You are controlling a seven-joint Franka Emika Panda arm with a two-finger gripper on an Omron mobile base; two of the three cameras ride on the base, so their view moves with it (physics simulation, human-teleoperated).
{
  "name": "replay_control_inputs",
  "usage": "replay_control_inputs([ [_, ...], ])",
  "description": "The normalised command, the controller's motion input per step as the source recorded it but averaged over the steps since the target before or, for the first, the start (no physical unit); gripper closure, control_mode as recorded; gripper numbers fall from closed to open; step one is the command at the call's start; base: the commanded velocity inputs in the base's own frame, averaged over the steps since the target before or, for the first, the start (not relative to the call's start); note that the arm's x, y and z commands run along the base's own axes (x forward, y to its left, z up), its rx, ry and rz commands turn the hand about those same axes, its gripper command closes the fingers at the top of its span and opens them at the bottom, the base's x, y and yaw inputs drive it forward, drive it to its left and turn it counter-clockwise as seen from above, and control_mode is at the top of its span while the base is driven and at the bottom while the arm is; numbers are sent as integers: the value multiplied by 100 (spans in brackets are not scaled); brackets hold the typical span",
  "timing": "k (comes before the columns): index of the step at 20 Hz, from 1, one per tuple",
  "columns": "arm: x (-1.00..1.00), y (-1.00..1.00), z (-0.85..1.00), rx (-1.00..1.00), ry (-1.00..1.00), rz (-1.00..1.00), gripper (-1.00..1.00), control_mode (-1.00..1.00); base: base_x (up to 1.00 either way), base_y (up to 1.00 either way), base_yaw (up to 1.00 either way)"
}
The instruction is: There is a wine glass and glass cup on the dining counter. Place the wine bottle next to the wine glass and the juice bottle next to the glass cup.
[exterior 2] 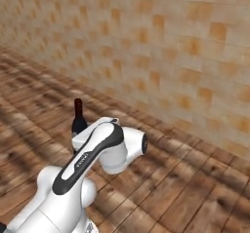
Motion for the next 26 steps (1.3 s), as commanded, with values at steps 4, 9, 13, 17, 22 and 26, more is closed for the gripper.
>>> replay_control_inputs([
  [4, 0, 0, 0, 0, 0, 0, 100, 100, 71, 0, 46],
  [9, 0, 0, 0, 0, 0, 0, 100, 100, 66, 0, 52],
  [13, 0, 0, 0, 0, 0, 0, 100, 100, 67, 0, 50],
  [17, 0, 0, 0, 0, 0, 0, 100, 100, 72, 0, 44],
  [22, 0, 0, 0, 0, 0, 0, 100, 100, 77, 0, 36],
  [26, 0, 0, 0, 0, 0, 0, 100, 100, 78, 0, 35],
])
